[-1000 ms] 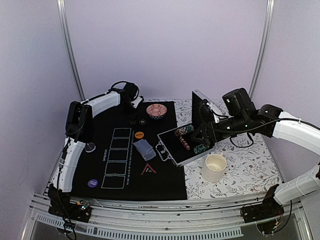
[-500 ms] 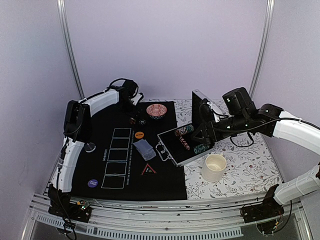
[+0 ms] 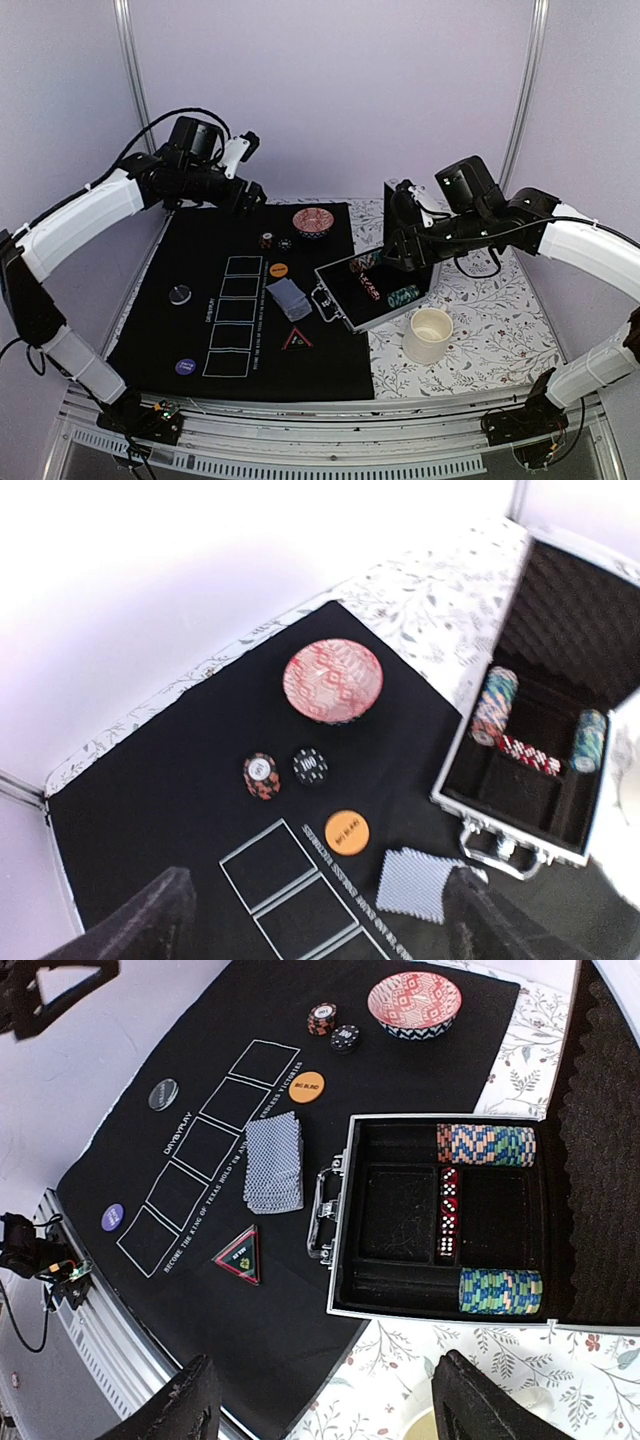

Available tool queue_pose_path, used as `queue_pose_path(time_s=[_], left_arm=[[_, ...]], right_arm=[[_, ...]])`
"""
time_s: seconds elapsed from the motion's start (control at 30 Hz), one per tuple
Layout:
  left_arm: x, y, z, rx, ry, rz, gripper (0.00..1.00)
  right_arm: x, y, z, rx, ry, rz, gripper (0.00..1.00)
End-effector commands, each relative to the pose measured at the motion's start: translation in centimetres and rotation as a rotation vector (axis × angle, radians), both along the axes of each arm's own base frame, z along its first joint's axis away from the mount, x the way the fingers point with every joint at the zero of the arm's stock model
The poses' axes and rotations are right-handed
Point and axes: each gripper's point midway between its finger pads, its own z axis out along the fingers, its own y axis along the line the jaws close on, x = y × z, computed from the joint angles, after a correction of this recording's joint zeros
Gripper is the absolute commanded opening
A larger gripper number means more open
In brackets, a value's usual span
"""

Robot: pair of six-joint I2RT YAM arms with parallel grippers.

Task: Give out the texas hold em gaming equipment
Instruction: Place the poker chip in the poker chips pile, then pick up the pile of poker chips from the chip case.

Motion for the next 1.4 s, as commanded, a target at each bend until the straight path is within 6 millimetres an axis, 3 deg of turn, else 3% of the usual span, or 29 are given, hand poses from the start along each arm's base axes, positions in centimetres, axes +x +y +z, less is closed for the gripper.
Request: queue_pose_path(time_s=[0.0,0.17,0.3,0.5,0.63,0.73,0.97,1.17,1.37], left_arm=[[-3.7,1.1,-3.4,-0.016,0.037,0.031,0.9],[-6.9,1.7,-4.9,-0.057,0.05,-0.005,0.94],[-6.2,3.6,-6.6,0.006,-0.008,0.08,0.95],[-6.3,3.7,-7.8,0.035,0.014,0.062,0.95],[-6.7,3.9,-7.5,0.025,0.003,0.054,0.95],[-6.7,4.9,-7.3,0.042,-0.018,0.09,0.96],[-6.7,4.7,-8.0,0.048,-0.007,0.078,0.96],[-6.8,4.2,-8.7,0.046,0.023,0.058,0.95],[-6.5,4.7,-9.4,0.08,0.02,0.076,0.95]], right_arm=[[1.4,-0.5,-0.7,-0.11,-0.022,-0.054,0.75],[2.8,-0.9,-3.3,-0.26,0.03,-0.097,0.74],[3.9,-1.2,-6.0,-0.381,0.058,-0.106,0.72],[4.5,-2.5,-11.9,-0.628,0.183,-0.12,0.69],[4.7,-4.1,-14.2,-0.764,0.212,-0.145,0.68],[4.9,-4.1,-15.1,-0.791,0.226,-0.141,0.67],[5.7,-4.8,-16.8,-0.858,0.226,-0.14,0.55],[6.9,-2.9,-17.4,-0.812,0.202,-0.1,0.49],[7.3,-3.5,-18.7,-0.851,0.204,-0.116,0.45]])
